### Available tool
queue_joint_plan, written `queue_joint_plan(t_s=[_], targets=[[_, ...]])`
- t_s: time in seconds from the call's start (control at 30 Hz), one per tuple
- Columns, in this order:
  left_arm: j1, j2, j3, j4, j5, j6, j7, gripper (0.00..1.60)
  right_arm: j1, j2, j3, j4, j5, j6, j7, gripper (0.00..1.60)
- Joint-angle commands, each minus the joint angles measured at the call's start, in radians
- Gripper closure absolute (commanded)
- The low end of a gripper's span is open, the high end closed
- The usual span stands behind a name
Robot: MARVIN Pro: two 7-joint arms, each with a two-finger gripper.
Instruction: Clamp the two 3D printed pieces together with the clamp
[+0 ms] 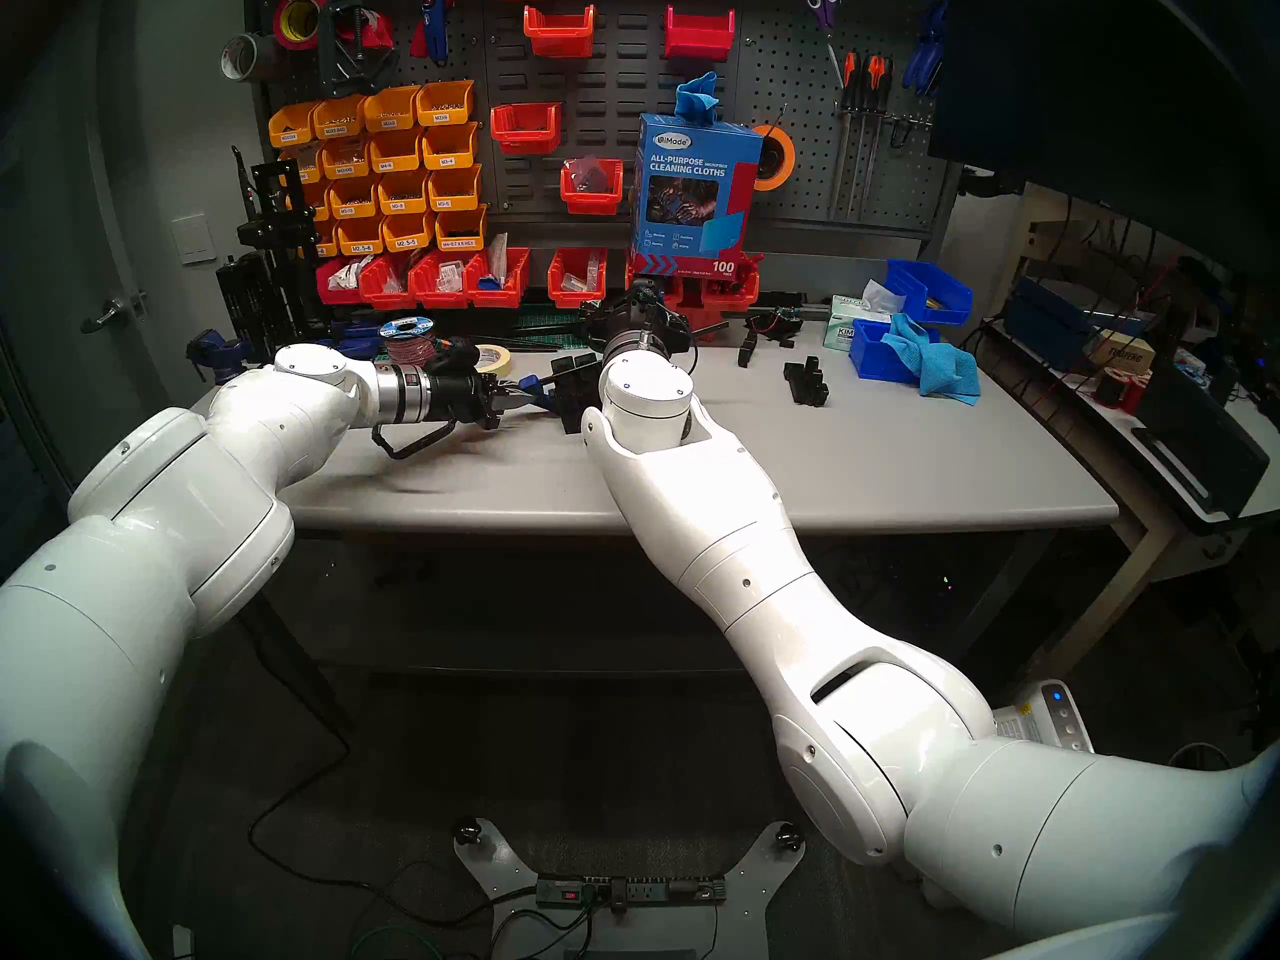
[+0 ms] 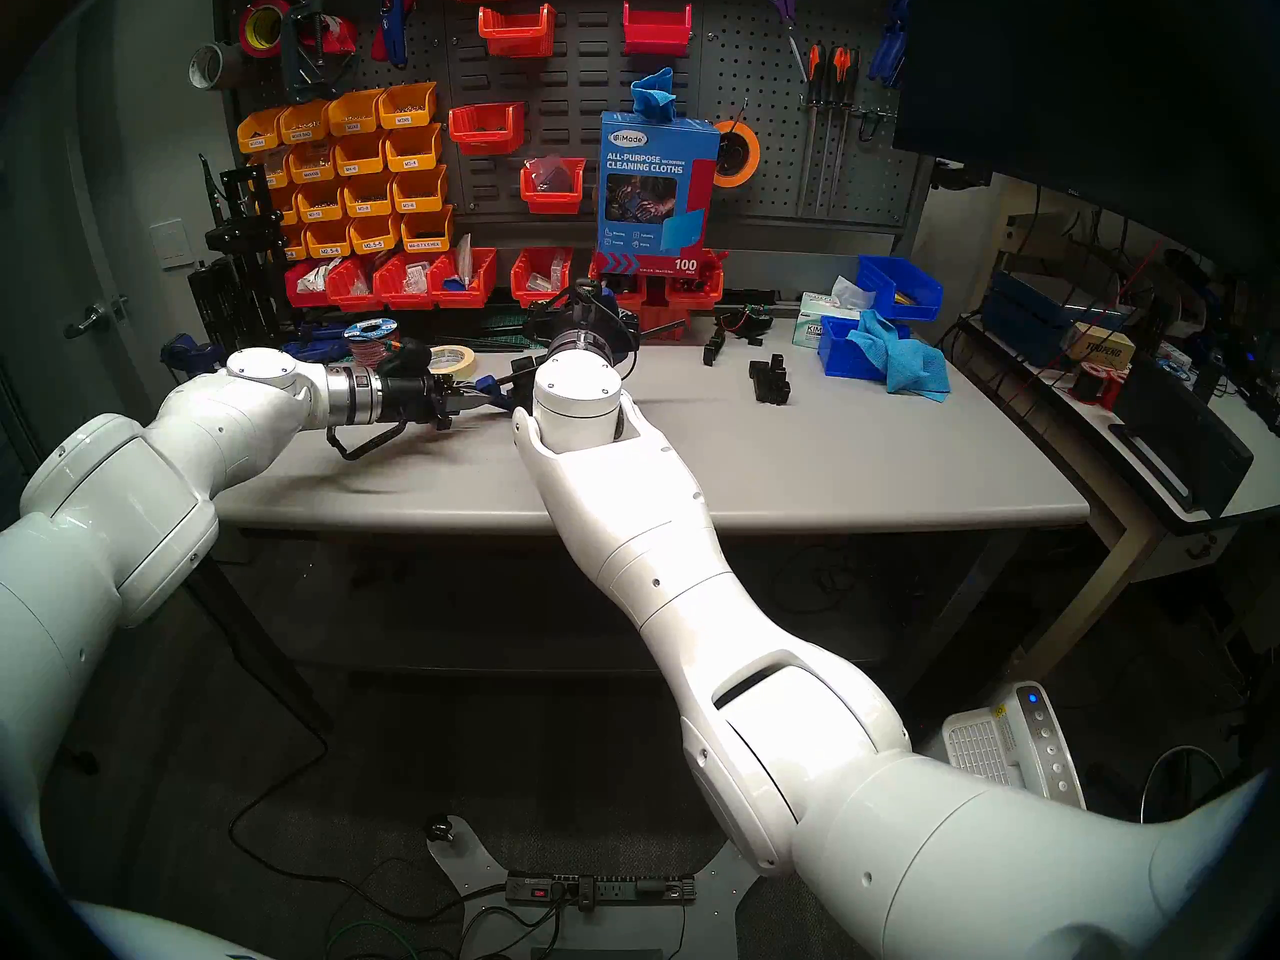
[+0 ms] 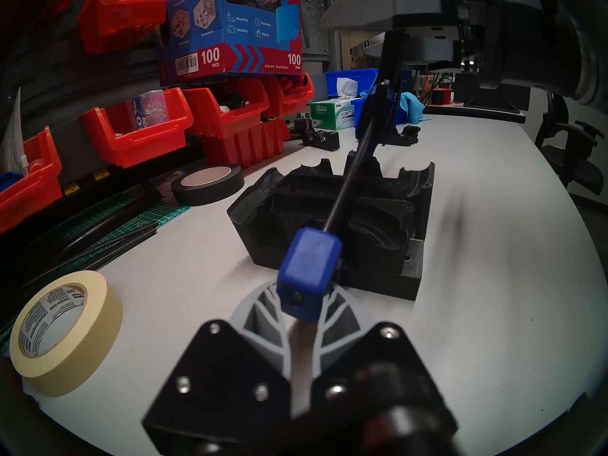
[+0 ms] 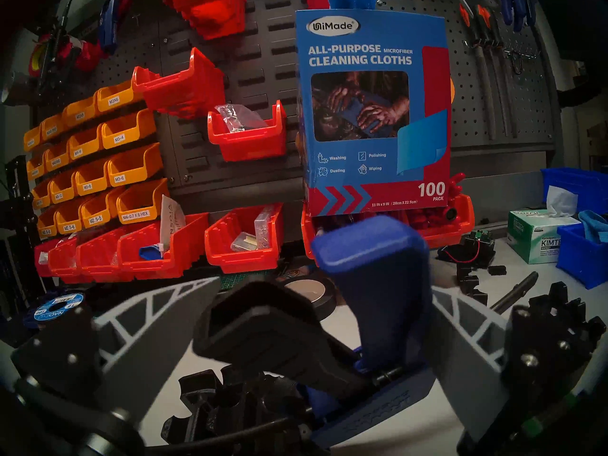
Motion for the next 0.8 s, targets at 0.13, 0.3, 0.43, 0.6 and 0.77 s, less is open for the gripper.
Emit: queue_joint_plan(t_s=[0.13,0.3,0.43,0.6,0.77], targets=[[-0.015,-0.017,-0.003,-0.012,-0.002,0.001,-0.008,1.6,0.029,-0.015,-0.009,-0.015,-0.006,0.001,0.002,0.0],[-0.016,-0.018,-0.003,-0.013,-0.002,0.002,-0.008,1.6,0.032,-0.012,-0.007,-0.016,-0.008,-0.002,0.0,0.0],[-0.016,-0.018,-0.004,-0.013,-0.002,0.004,-0.009,1.6,0.04,-0.01,-0.006,-0.02,-0.012,-0.006,-0.003,0.0],[-0.015,-0.019,-0.004,-0.013,-0.002,0.005,-0.01,1.6,0.049,-0.009,-0.006,-0.024,-0.017,-0.009,-0.004,0.0],[-0.015,-0.019,-0.005,-0.014,-0.002,0.006,-0.011,1.6,0.056,-0.008,-0.005,-0.027,-0.023,-0.011,-0.005,0.0]])
